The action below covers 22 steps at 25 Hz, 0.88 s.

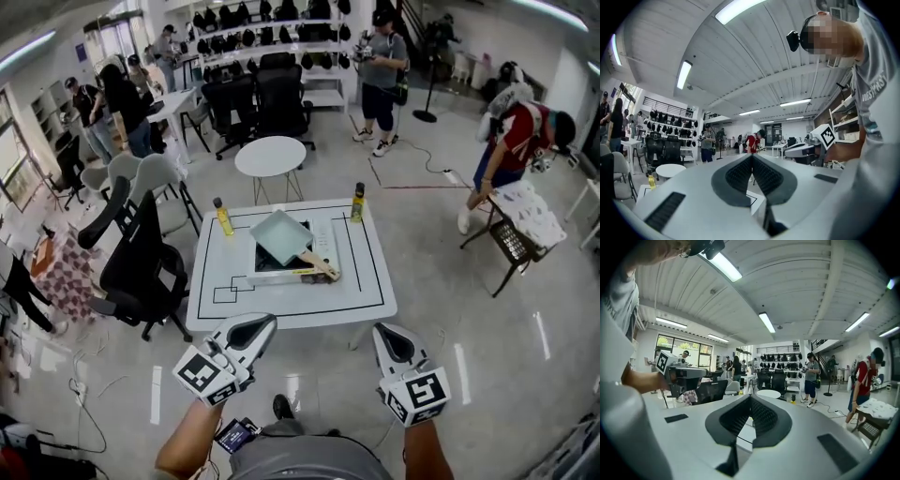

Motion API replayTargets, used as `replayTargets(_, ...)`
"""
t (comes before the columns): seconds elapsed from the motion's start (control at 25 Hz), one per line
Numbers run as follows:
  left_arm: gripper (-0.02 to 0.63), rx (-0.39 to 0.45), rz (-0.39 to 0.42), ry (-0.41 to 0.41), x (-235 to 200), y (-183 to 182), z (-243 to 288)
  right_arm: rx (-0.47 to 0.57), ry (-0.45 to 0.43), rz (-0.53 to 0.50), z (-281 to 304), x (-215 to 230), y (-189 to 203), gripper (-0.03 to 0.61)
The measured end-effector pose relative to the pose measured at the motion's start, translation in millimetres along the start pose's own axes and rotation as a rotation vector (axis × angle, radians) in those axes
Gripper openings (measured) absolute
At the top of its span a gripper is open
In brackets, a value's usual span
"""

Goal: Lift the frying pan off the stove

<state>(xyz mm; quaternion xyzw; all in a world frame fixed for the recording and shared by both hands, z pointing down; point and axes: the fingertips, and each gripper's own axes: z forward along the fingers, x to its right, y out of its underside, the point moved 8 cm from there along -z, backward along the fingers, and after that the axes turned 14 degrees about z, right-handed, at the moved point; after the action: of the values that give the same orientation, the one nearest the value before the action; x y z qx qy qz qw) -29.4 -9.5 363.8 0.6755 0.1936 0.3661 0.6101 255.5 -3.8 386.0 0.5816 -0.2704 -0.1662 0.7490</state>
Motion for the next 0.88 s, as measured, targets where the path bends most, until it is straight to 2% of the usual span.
replayTargets(0.4,-0.003,0.044,-0.017,0.059,-70,22,1,0.005,0.076,-0.006,52,-21,-11,0.015)
replayTargets(0.88,-0.003,0.087,-0.051,0.103,-138,57,-2,-0.019,0.126,-0.019,119,-40,-12,0.023)
